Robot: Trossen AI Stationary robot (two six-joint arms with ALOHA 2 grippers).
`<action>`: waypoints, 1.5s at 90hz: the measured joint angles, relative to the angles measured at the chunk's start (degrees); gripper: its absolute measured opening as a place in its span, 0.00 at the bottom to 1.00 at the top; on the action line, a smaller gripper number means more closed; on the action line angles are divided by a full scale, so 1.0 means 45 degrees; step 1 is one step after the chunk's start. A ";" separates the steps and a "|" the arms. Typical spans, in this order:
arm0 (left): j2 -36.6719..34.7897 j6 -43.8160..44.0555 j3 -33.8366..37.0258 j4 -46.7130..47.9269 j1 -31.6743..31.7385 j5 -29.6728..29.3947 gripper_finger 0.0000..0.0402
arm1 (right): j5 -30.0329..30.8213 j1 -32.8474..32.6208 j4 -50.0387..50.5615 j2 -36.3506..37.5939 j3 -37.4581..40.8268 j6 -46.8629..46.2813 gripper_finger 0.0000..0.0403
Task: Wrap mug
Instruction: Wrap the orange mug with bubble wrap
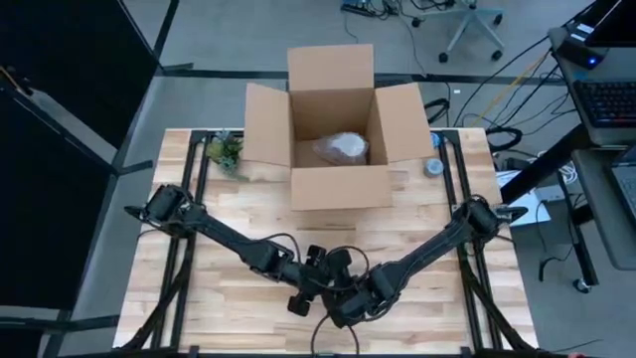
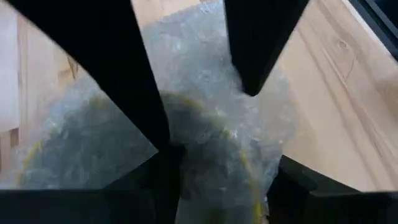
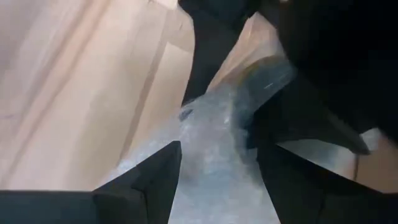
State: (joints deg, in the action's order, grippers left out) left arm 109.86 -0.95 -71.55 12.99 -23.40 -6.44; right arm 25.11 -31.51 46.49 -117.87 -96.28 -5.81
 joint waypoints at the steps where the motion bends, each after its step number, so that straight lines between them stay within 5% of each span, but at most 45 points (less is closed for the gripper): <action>1: 0.0003 -0.0006 0.0000 0.0003 -0.0006 -0.0003 0.40 | 0.0026 -0.0003 -0.0026 -0.0046 -0.0006 0.0005 0.50; 54: -0.0617 -0.0107 -0.0071 0.0486 -0.0092 -0.0146 0.40 | -0.0024 -0.0038 -0.0367 -0.0698 -0.0044 -0.0853 0.50; 81: -0.0704 -0.0477 -0.0214 0.0983 -0.0058 -0.1541 0.40 | 0.0333 -0.0016 -0.0351 -0.0219 0.0027 -0.0790 0.50; 135: -0.0836 -0.0248 -0.0374 0.2322 -0.0102 -0.1748 0.40 | 0.1145 -0.0188 0.0194 0.0645 0.0061 -0.0900 0.50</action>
State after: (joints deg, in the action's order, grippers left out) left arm 106.10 -2.07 -73.23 23.44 -23.86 -14.30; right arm 30.27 -32.36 47.36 -114.97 -96.01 -9.86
